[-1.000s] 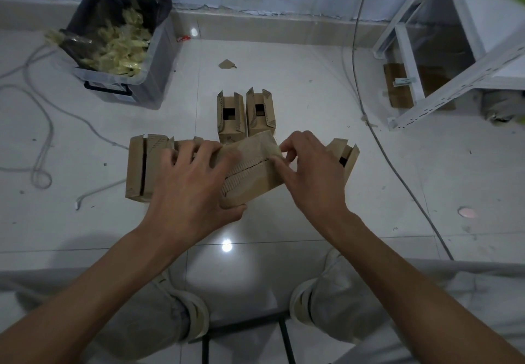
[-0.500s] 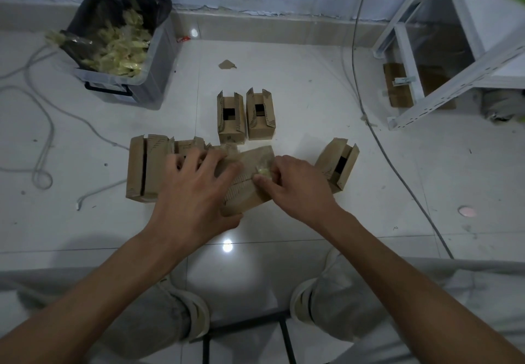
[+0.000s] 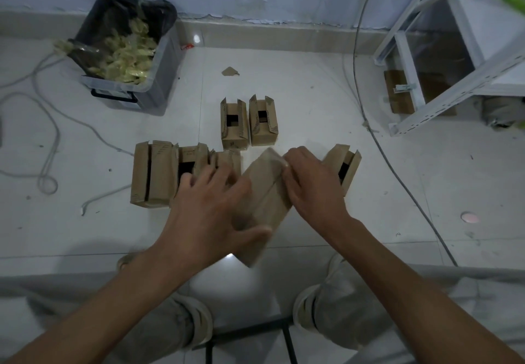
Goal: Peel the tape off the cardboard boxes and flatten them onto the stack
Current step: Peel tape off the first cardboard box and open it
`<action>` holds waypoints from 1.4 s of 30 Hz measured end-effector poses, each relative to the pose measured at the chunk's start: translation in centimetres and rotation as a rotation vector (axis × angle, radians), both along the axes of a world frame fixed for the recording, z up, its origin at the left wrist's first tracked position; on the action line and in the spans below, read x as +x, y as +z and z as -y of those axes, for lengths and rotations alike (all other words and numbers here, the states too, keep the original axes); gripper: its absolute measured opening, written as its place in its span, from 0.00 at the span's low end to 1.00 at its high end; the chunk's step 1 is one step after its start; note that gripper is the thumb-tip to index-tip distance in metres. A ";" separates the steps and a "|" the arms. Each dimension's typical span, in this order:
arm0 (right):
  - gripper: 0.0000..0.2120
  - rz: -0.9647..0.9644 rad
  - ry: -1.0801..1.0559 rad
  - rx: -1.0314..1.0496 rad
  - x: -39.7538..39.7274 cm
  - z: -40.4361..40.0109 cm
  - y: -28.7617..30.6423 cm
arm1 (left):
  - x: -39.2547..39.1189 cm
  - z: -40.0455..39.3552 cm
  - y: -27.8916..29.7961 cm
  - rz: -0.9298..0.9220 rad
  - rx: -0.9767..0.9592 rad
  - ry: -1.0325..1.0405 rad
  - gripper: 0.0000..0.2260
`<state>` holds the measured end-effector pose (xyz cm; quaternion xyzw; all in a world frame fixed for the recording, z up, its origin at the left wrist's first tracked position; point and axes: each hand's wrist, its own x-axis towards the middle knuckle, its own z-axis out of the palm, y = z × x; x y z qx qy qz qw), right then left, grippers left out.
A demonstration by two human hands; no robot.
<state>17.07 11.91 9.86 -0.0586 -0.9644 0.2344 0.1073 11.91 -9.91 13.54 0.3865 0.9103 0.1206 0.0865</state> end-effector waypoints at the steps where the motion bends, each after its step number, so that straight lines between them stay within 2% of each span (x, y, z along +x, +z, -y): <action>1: 0.10 0.006 0.098 0.048 -0.1 0.3 0.3 | 0.1 0.0 -0.2 0.083 0.056 0.047 0.27; 3: 0.05 -0.004 0.273 0.130 -0.2 1.4 0.9 | -0.2 0.2 -0.4 0.206 0.189 0.159 0.24; 4: 0.03 -0.013 0.323 0.159 -0.2 2.0 1.3 | -0.6 0.3 -0.6 0.201 0.234 0.189 0.25; 6: 0.06 -0.030 0.363 0.219 0.0 2.4 1.7 | -1.5 0.3 -0.6 0.167 0.273 0.202 0.22; 8: 0.06 -0.046 0.378 0.274 0.3 2.2 1.9 | -1.9 0.1 -0.5 0.061 0.267 0.146 0.18; 10: 0.04 -0.060 0.385 0.312 0.6 2.1 2.2 | -2.0 0.0 -0.8 -0.136 0.221 0.039 0.16; 11: 0.02 -0.058 0.394 0.328 0.6 2.2 2.2 | -1.9 0.1 -1.0 -0.210 0.171 -0.029 0.14; 13: 0.05 -0.053 0.409 0.363 0.5 2.4 2.5 | -2.2 0.4 -1.1 -0.254 0.094 -0.170 0.04; 14: 0.04 -0.033 0.414 0.377 0.5 2.2 2.6 | -2.3 0.5 -1.0 -0.234 0.074 -0.211 0.02; 17: 0.10 -0.012 0.399 0.344 0.2 0.9 2.6 | -2.9 0.6 -1.1 -0.144 0.083 -0.255 0.12; 19: 0.06 -0.009 0.393 0.266 -0.1 0.3 2.8 | -3.4 0.7 -1.3 -0.047 0.117 -0.278 0.16; 21: 0.08 -0.018 0.363 0.152 -0.3 0.2 3.0 | -4.0 0.8 -1.3 0.015 0.142 -0.279 0.15; 23: 0.14 0.055 0.350 0.073 -0.3 0.4 3.1 | -4.5 0.9 -1.1 0.079 0.196 -0.250 0.09; 24: 0.17 0.084 0.350 0.045 -0.2 0.4 3.2 | -4.7 0.8 -0.9 0.138 0.229 -0.223 0.09; 26: 0.20 0.088 0.351 -0.037 -0.1 0.3 3.0 | -4.8 0.8 -0.5 0.327 0.286 -0.166 0.17; 28: 0.17 0.102 0.323 -0.210 -0.1 0.4 3.3 | -5.0 0.8 0.2 0.586 0.361 -0.086 0.20; 32: 0.09 0.067 0.324 -0.504 -0.1 1.3 4.5 | -4.9 0.8 2.1 1.104 0.486 0.069 0.17; 34: 0.08 0.054 0.342 -0.553 0.0 1.9 5.2 | -4.9 1.0 2.6 1.349 0.527 0.143 0.17; 36: 0.08 0.036 0.339 -0.549 0.3 2.2 5.3 | -4.9 1.3 2.8 1.494 0.576 0.208 0.15; 38: 0.08 0.017 0.316 -0.517 0.5 2.2 5.0 | -4.6 1.0 2.8 1.455 0.587 0.275 0.16; 42: 0.13 0.017 0.195 -0.366 0.5 1.6 4.2 | -4.6 0.0 2.2 1.017 0.618 0.457 0.20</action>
